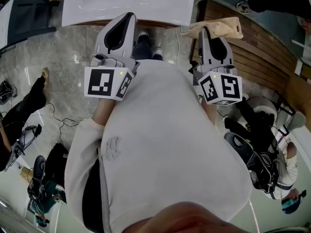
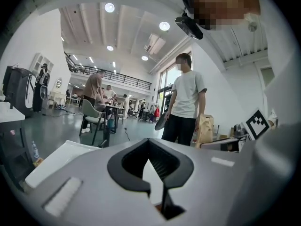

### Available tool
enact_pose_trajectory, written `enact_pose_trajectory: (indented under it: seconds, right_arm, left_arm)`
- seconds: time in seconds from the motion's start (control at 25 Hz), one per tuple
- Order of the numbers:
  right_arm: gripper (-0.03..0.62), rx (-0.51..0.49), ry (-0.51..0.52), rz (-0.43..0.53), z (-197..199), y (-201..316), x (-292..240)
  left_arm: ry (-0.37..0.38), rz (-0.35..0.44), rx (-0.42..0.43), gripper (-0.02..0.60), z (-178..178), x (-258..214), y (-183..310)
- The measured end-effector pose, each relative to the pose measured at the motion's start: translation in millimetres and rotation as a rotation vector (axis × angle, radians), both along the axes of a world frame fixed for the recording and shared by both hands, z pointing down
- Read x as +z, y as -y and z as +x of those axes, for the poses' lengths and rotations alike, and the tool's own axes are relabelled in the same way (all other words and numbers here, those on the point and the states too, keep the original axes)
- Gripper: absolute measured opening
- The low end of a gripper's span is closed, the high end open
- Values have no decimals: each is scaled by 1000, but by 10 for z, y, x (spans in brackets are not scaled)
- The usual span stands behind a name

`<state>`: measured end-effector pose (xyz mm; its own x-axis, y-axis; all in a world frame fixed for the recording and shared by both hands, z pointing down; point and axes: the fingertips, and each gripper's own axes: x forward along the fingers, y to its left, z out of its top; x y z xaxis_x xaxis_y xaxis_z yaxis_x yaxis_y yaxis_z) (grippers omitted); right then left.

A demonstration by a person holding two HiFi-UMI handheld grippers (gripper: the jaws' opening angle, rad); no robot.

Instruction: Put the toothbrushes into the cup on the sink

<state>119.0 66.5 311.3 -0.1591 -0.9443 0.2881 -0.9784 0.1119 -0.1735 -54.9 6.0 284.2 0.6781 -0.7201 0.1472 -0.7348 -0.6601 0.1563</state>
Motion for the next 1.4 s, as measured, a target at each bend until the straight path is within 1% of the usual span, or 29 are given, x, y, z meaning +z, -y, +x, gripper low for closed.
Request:
enact_pose_trajectory:
  seconds: [0.2,0.32,0.52,0.72,0.96,1.08,1.24,1.4]
  right_arm:
    - [55,21,1,-2,-106,394,-51]
    - [55,28,-2,8,-172,558,-122]
    - [55,56,-9,17,-184,594,-125]
    - [55,87,-13,16,-239,719,-145]
    - [55,89,-16,19,-370,724,-261]
    - [55,85,-14,14,-362,799,-239]
    - [55,64,-11,2,-306,1015,-64]
    - [55,46,0,-9,-274,1264,-4]
  left_arm:
    - [-4,6,28,1,-50,-60,456]
    - [-8,11,43,1,-73,-112,645]
    - [-13,17,67,0,-87,-105,713]
    - [-16,9,82,2,-172,-110,887]
    - [-26,9,98,2,-230,-218,895]
    - [-22,1,89,1,-246,-190,955]
    - [-15,-13,65,2,-226,-13,1131]
    - [-7,-31,46,2,-201,57,1339]
